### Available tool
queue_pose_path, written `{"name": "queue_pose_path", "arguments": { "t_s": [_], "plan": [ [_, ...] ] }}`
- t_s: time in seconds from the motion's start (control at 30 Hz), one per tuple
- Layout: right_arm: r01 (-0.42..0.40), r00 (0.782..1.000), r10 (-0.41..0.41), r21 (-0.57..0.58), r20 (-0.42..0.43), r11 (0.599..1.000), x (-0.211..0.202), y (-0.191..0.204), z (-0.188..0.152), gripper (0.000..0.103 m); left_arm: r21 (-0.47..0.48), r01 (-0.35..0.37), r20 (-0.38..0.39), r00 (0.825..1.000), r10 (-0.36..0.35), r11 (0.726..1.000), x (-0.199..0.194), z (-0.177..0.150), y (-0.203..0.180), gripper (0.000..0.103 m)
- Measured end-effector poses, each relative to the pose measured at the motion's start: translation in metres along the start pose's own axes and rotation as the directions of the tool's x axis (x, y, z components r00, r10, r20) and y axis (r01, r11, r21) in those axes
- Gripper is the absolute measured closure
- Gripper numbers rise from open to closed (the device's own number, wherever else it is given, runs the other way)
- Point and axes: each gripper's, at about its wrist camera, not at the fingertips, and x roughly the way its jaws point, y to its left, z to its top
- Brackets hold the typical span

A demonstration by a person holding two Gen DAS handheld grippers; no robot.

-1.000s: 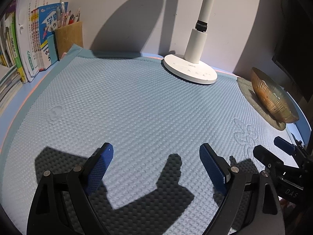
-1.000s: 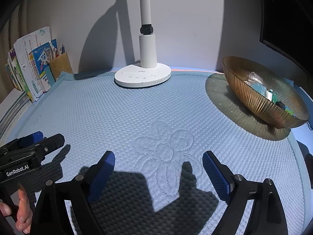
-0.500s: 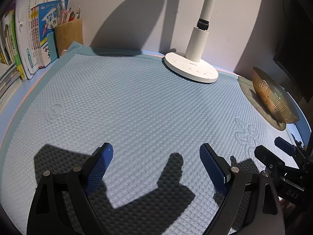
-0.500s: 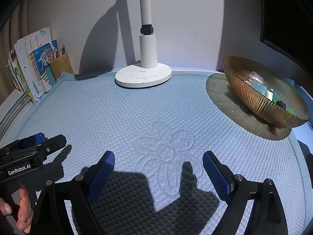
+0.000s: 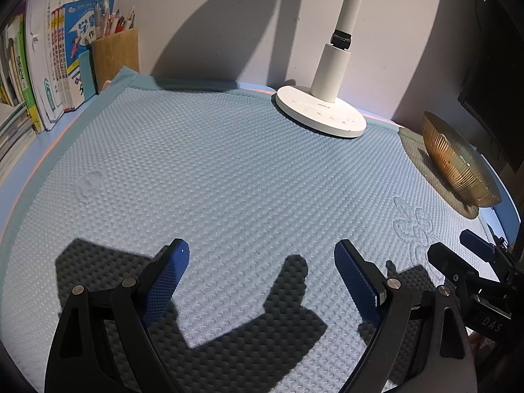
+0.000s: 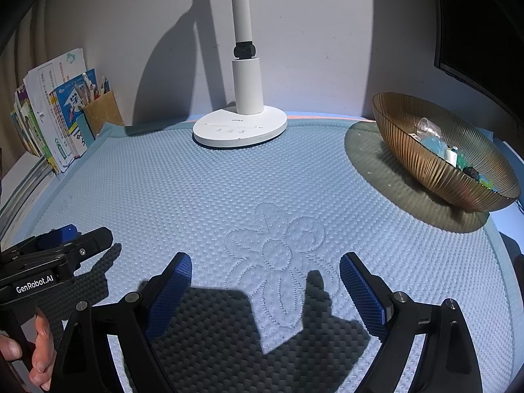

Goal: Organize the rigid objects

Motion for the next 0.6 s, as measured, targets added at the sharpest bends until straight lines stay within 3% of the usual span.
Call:
{"name": "queue_pose_path", "arguments": {
  "t_s": [0.6],
  "plan": [
    [-0.002,1.000,0.002,0.002,0.000,1.000,-0.0001,-0.0008,-0.0001,0.012,-0.014,0.004,-0.012,1.000,-0.005,1.000,0.0019,0.0001,0.0030,0.013]
  ]
}}
